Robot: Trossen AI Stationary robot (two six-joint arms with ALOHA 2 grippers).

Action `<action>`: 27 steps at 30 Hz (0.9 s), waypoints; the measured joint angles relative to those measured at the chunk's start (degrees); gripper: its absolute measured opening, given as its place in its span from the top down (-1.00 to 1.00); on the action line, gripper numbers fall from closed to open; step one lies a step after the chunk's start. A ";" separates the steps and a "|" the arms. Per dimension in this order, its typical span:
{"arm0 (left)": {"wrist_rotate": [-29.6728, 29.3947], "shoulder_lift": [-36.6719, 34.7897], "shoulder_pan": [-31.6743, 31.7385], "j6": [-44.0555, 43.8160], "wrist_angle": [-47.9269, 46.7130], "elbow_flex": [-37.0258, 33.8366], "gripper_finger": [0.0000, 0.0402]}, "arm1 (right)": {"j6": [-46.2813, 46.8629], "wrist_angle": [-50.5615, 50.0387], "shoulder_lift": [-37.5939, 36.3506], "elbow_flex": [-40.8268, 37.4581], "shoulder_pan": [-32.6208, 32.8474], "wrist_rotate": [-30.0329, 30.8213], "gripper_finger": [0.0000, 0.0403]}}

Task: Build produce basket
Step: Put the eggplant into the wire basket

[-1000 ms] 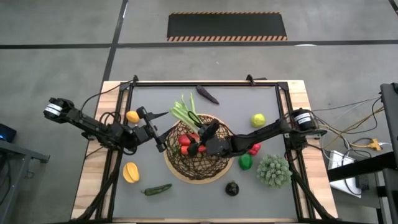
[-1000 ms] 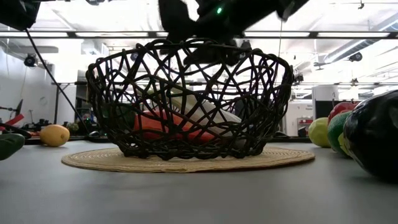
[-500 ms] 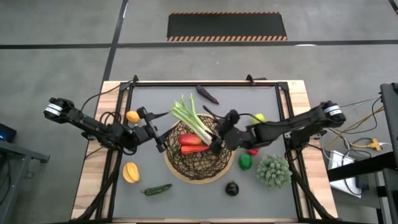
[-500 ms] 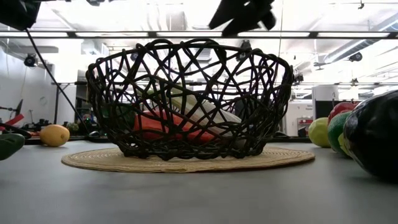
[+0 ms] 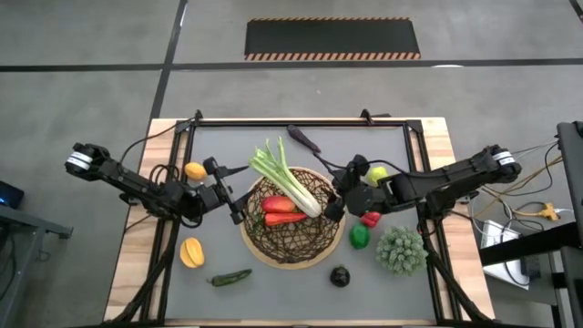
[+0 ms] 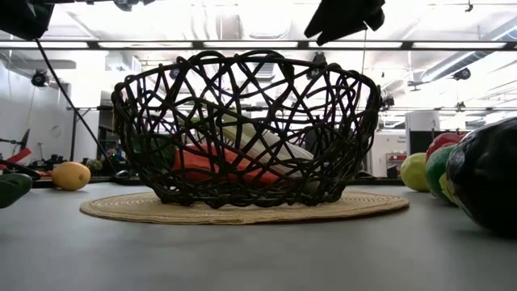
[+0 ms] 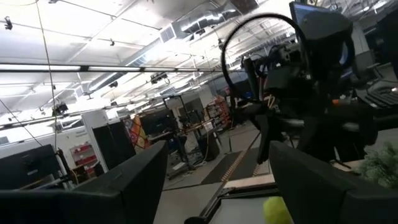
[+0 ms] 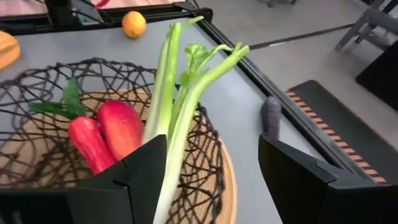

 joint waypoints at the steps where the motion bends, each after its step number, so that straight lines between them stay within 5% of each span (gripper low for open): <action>1: 0.02 -0.04 0.00 -0.02 0.18 0.18 -0.31 | -0.30 0.00 0.02 -0.08 -0.27 0.82 -0.20; 7: 0.02 -0.22 0.04 1.53 0.12 1.34 -0.31 | 0.12 -0.46 0.22 0.65 -4.69 0.89 -0.22; 16: -0.11 -0.86 0.46 10.19 0.25 1.80 -0.31 | 3.37 -0.36 2.75 6.11 -17.65 -15.89 -0.22; 27: -4.77 -3.43 0.23 10.09 0.59 0.51 -0.31 | -2.48 -7.54 15.59 18.01 -32.95 -34.08 -0.22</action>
